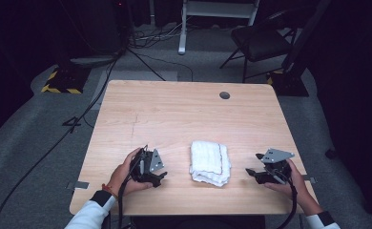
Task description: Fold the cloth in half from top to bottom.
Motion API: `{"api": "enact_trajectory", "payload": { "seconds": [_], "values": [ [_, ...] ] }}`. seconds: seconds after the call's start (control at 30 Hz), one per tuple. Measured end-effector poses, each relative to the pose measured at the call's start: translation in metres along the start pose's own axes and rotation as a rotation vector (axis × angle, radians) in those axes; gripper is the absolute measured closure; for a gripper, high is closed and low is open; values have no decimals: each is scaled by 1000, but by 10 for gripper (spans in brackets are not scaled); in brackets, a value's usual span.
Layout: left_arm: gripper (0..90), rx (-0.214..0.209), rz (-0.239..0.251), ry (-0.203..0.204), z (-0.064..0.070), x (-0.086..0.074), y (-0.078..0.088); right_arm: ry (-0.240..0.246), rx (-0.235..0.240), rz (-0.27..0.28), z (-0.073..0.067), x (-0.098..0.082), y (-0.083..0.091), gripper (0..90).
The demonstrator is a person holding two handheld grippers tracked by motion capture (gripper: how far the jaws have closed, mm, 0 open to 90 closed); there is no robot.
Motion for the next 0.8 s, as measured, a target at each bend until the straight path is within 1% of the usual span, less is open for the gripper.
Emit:
{"api": "enact_trajectory", "payload": {
  "seconds": [0.07, 0.2, 0.23, 0.33, 0.4, 0.47, 0.5, 0.6, 0.7, 0.8],
  "values": [
    [196, 2, -3, 16, -2, -5, 1, -11, -12, -2, 4, -6, 4, 290],
    [197, 5, -13, 34, -6, -15, 5, -39, -37, 2, 11, -17, 11, 290],
    [196, 4, -16, 45, -7, -17, 5, -44, -45, 3, 13, -20, 13, 290],
    [194, 9, -24, 53, -9, -24, 7, -60, -63, -1, 17, -27, 18, 290],
    [192, 10, -21, 70, -10, -27, 9, -71, -61, 6, 19, -32, 22, 290],
    [191, 17, -20, 73, -13, -30, 11, -80, -67, 4, 21, -36, 24, 289],
    [191, 20, -20, 83, -13, -31, 12, -84, -71, 2, 21, -39, 25, 289],
    [191, 45, -21, 78, -16, -37, 12, -101, -77, 5, 24, -46, 29, 289],
    [191, 55, -46, 72, -18, -44, 11, -126, -83, 7, 26, -55, 33, 288],
    [192, 53, -57, 89, -21, -50, 9, -150, -93, 18, 29, -61, 38, 288]
  ]
}}
Point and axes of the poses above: each handheld gripper's, and its own axes: y roughly backward along the jaws, x roughly out of its top, z roughly to its right, the point moved 9 cm from there along -y, roughly forward along the jaws, and after that the axes turned 14 degrees about x, right-handed, at the moved point
